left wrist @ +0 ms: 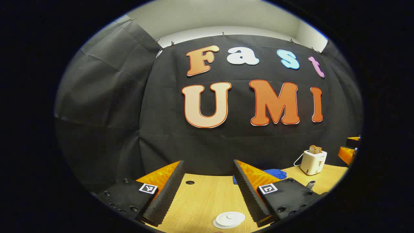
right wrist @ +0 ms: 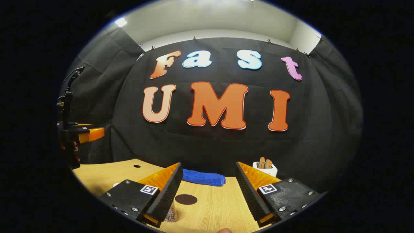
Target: Open the teacup lid with one hand, grasp the water bottle and pour water into the teacup with the other hand; after pouring, place the water bottle on the coaster and then close the teacup lid.
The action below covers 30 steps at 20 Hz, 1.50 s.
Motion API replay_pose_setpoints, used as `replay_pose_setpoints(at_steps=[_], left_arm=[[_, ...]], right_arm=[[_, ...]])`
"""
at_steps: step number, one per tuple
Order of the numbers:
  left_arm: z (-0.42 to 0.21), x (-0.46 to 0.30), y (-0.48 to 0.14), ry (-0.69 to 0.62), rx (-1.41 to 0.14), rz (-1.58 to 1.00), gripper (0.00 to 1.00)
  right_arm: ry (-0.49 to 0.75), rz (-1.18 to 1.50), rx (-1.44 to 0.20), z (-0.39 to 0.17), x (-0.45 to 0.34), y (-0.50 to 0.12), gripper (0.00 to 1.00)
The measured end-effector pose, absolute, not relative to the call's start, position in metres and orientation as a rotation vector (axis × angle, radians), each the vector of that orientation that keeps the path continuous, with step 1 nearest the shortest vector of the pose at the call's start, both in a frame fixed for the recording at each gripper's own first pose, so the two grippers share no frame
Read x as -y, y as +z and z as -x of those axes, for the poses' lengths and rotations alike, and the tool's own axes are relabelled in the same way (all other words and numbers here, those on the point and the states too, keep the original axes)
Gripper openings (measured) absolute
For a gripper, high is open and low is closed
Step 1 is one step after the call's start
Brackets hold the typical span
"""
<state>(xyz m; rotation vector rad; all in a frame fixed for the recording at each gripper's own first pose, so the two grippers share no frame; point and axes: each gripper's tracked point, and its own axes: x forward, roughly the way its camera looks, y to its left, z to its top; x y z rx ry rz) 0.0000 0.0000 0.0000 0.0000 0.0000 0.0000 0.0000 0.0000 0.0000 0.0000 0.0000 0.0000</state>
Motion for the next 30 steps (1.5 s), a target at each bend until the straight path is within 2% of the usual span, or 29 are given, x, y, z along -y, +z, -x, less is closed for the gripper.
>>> replay_pose_setpoints(at_steps=[4,9,14,19,23,30], left_arm=[[-0.001,0.0,0.013,0.005,0.027,-0.008,0.96],[-0.002,-0.003,0.019,0.006,0.023,-0.006,1.0],[-0.001,-0.004,0.031,0.002,0.029,-0.002,1.0],[0.007,-0.011,0.044,-0.008,0.041,0.003,0.98],[0.01,-0.007,0.021,-0.042,-0.014,0.01,1.0],[0.014,0.018,-0.05,-0.149,-0.14,-0.025,0.98]], right_arm=[[0.019,-0.005,0.012,-0.002,-0.004,0.008,0.97],[0.042,-0.015,0.011,-0.004,-0.009,0.016,0.97],[0.056,-0.019,0.006,-0.005,-0.012,0.019,0.97],[0.072,-0.03,0.013,-0.001,-0.013,0.026,0.97],[0.091,-0.048,-0.023,0.002,-0.017,0.012,0.97],[0.171,-0.08,-0.138,0.01,-0.045,-0.044,0.97]])
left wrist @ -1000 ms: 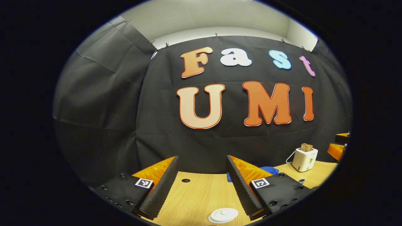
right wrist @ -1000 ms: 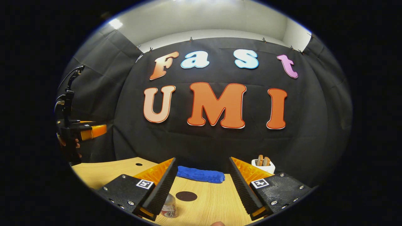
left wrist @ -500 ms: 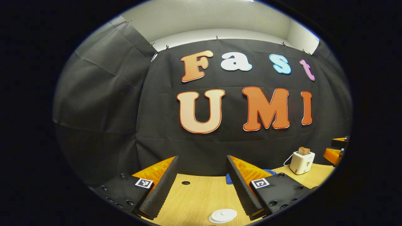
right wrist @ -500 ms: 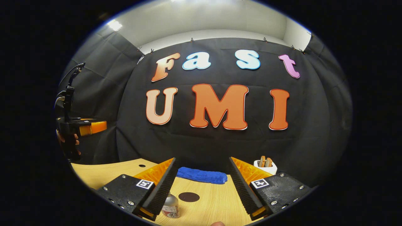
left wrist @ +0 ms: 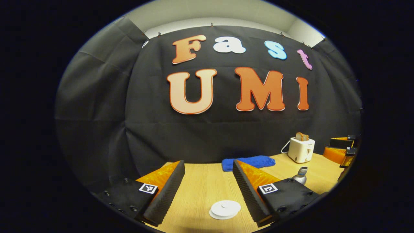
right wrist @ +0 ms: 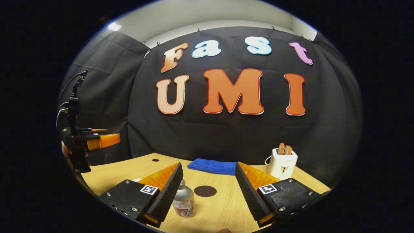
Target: Open the teacup lid with one hand, grasp the water bottle and pour water into the teacup with the other hand; after pouring, place the water bottle on the coaster and then close the teacup lid.
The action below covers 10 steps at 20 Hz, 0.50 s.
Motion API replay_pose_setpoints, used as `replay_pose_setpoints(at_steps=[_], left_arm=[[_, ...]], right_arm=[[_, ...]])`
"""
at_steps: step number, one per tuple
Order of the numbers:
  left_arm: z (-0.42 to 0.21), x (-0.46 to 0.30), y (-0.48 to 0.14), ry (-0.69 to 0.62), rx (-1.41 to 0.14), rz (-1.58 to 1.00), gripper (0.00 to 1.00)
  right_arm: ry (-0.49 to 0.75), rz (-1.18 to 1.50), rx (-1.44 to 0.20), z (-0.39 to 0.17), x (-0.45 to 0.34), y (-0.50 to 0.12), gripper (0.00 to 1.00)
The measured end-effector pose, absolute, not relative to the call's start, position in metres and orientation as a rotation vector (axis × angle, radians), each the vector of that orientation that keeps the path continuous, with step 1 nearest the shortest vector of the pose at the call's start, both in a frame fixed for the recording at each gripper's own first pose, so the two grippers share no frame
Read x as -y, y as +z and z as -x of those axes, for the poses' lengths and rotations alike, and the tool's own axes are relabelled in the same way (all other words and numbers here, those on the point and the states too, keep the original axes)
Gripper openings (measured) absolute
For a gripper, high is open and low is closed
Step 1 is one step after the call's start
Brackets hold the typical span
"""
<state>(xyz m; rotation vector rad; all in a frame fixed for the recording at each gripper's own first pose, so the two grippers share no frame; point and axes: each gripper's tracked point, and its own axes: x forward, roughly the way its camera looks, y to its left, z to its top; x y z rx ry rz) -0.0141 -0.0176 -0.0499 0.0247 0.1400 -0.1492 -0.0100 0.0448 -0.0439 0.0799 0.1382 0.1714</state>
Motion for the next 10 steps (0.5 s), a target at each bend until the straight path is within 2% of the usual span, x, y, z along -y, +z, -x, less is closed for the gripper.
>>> replay_pose_setpoints(at_steps=[1,10], left_arm=[[0.014,0.021,-0.062,-0.159,-0.157,-0.032,1.0],[0.016,0.042,-0.148,-0.229,-0.302,-0.058,0.98]], right_arm=[[0.191,-0.084,-0.15,0.012,-0.052,-0.051,0.97],[0.272,-0.013,-0.27,0.025,-0.086,-0.114,0.97]])
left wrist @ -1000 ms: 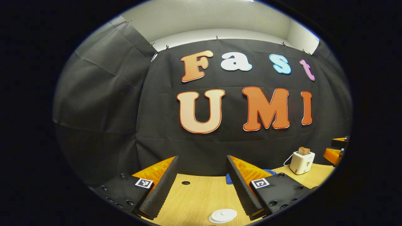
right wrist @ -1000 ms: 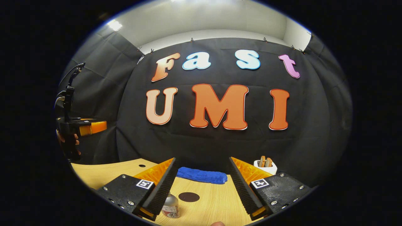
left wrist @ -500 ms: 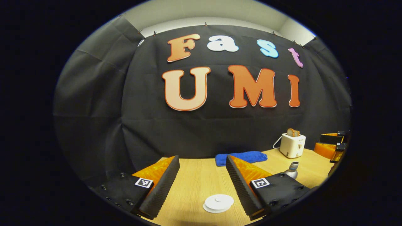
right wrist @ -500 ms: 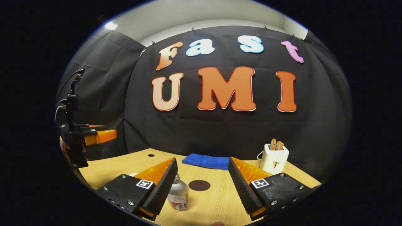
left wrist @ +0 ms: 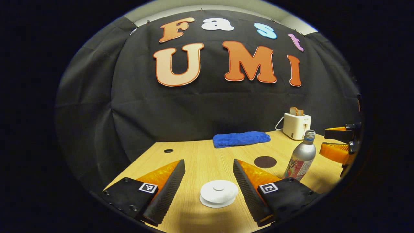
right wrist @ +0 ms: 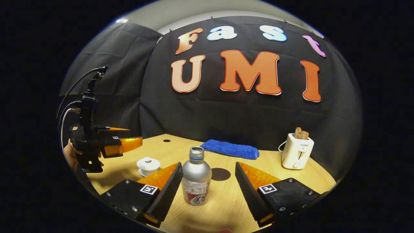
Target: Open the teacup lid with one hand, grasp the water bottle and pour water into the teacup with the other hand; after pouring, place the water bottle on the coaster and then close the teacup lid.
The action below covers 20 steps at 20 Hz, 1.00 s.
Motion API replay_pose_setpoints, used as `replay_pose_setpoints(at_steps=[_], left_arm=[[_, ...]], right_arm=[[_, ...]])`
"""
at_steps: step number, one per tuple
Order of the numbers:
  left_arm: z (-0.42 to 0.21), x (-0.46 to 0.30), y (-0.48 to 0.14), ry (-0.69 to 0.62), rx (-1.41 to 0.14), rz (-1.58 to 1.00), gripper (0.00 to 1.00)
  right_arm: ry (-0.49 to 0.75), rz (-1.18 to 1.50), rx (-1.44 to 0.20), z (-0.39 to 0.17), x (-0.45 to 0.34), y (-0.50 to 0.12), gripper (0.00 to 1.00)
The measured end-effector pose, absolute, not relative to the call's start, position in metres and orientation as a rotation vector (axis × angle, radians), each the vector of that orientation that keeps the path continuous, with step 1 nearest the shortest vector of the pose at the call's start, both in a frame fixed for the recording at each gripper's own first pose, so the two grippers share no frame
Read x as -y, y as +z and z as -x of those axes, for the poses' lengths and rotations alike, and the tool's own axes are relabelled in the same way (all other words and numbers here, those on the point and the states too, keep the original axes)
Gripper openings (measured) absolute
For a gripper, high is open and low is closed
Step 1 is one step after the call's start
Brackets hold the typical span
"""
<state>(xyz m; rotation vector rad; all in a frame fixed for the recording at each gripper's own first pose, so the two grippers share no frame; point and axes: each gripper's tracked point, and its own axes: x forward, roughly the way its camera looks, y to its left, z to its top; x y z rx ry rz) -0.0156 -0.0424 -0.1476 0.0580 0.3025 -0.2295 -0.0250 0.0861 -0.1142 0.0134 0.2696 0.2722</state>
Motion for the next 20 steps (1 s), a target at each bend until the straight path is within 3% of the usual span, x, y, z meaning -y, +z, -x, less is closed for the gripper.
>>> replay_pose_setpoints(at_steps=[4,6,11,15,16,17,20], left_arm=[[0.012,0.045,-0.179,-0.243,-0.367,-0.062,0.96],[0.01,0.045,-0.193,-0.252,-0.397,-0.077,1.0],[0.003,0.053,-0.22,-0.271,-0.446,-0.113,0.94],[0.001,0.058,-0.232,-0.278,-0.468,-0.124,0.78],[-0.003,0.058,-0.232,-0.279,-0.466,-0.12,0.79],[-0.004,0.06,-0.234,-0.283,-0.472,-0.124,0.71],[-0.008,0.065,-0.233,-0.288,-0.467,-0.145,0.61]], right_arm=[[0.287,-0.001,-0.328,0.023,-0.096,-0.139,0.98],[0.293,0.008,-0.355,0.02,-0.099,-0.152,0.98],[0.321,0.005,-0.411,0.015,-0.112,-0.174,0.97],[0.329,0.01,-0.435,0.011,-0.115,-0.186,0.97],[0.333,0.01,-0.443,0.009,-0.117,-0.191,0.98],[0.334,0.005,-0.451,0.008,-0.117,-0.193,0.98],[0.336,-0.008,-0.463,0.007,-0.119,-0.197,0.98]])
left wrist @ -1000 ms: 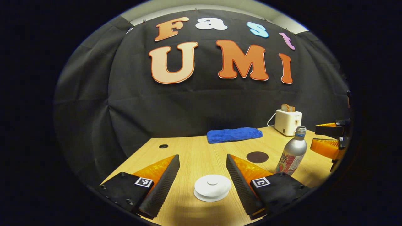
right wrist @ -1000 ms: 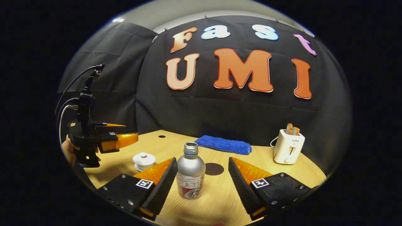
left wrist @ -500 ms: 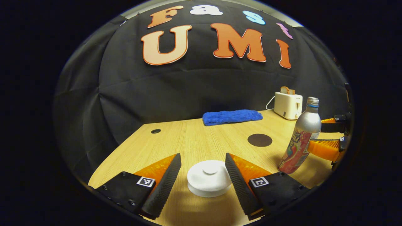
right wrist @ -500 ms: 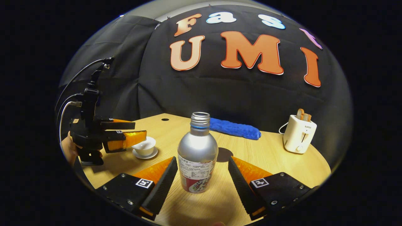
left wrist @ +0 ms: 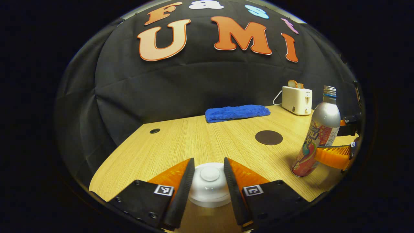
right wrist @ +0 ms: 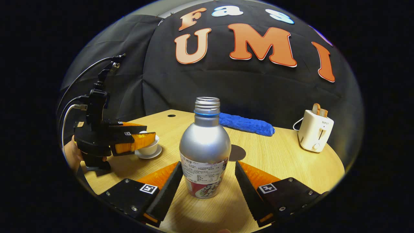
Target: Open the teacup lid with one hand, grasp the water bottle and pour water into the teacup with the other hand; after pouring, place the water bottle on the coaster and then close the teacup lid.
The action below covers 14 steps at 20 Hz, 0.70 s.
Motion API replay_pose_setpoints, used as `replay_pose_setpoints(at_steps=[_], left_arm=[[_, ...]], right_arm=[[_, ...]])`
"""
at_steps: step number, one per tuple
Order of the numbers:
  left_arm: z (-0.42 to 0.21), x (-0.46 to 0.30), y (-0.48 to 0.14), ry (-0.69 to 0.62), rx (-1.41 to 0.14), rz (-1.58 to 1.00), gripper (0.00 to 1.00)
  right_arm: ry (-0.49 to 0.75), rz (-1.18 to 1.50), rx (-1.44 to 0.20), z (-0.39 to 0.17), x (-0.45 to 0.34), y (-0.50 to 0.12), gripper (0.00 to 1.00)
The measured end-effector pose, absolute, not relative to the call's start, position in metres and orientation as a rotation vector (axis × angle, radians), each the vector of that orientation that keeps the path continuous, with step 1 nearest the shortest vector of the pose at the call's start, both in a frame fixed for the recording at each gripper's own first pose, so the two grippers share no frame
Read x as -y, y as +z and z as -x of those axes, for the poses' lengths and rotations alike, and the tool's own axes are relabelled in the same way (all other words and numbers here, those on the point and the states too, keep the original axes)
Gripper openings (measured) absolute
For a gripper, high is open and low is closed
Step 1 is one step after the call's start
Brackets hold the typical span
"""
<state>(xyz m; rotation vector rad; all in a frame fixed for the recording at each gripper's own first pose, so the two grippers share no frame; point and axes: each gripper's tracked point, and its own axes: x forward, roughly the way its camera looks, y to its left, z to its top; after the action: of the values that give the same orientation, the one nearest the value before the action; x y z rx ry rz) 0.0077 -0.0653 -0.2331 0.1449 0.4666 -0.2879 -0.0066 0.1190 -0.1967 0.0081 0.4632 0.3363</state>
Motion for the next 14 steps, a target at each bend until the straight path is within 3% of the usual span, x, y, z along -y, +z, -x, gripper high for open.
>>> replay_pose_setpoints(at_steps=[4,8,12,14], left_arm=[[-0.016,0.068,-0.235,-0.285,-0.464,-0.148,0.38],[-0.018,0.066,-0.235,-0.285,-0.451,-0.132,0.32],[-0.022,0.06,-0.226,-0.25,-0.421,-0.111,0.32],[-0.024,0.058,-0.216,-0.233,-0.398,-0.081,0.31]], right_arm=[[0.347,-0.028,-0.473,0.005,-0.121,-0.199,0.97],[0.356,-0.05,-0.491,0.005,-0.123,-0.203,0.92],[0.379,-0.065,-0.501,0.003,-0.126,-0.204,0.79],[0.386,-0.061,-0.516,0.003,-0.126,-0.202,0.78]])
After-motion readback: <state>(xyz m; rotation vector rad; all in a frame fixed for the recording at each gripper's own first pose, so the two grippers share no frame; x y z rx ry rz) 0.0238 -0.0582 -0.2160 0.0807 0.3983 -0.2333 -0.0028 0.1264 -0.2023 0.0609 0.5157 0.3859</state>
